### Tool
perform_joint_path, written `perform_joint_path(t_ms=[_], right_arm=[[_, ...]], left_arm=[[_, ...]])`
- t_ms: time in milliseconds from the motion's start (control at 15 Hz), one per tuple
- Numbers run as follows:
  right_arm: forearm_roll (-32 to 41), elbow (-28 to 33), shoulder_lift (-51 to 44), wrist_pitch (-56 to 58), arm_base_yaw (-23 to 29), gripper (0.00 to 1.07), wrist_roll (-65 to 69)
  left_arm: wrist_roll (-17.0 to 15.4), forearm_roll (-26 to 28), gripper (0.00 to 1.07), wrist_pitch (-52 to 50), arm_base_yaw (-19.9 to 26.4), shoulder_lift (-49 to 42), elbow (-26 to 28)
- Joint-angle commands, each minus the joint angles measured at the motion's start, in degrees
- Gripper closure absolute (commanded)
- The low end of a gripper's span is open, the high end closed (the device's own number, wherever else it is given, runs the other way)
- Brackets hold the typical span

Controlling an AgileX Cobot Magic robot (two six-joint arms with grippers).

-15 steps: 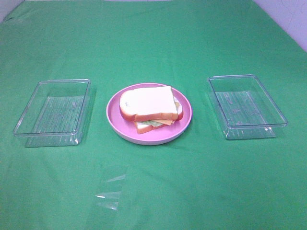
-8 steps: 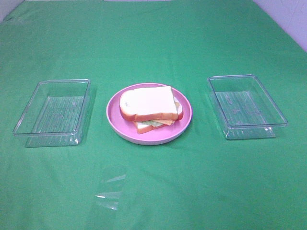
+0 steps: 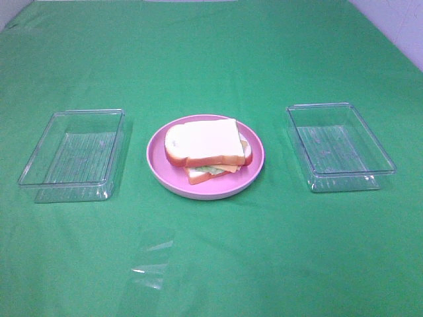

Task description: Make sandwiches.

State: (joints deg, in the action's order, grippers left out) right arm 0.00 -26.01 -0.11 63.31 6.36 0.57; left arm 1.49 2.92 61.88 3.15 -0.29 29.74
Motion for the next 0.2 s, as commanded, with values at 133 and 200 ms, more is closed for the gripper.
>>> perform_joint_path(t_ms=[133, 200], right_arm=[[0.0, 0.23, -1.2, -0.23, -0.29, 0.11, -0.57], [0.0, 0.23, -1.2, -0.23, -0.29, 0.11, -0.57]], left_arm=[[0.06, 0.52, 0.1, -0.4, -0.06, -1.26, 0.0], [0.06, 0.52, 0.1, -0.4, -0.06, -1.26, 0.0]])
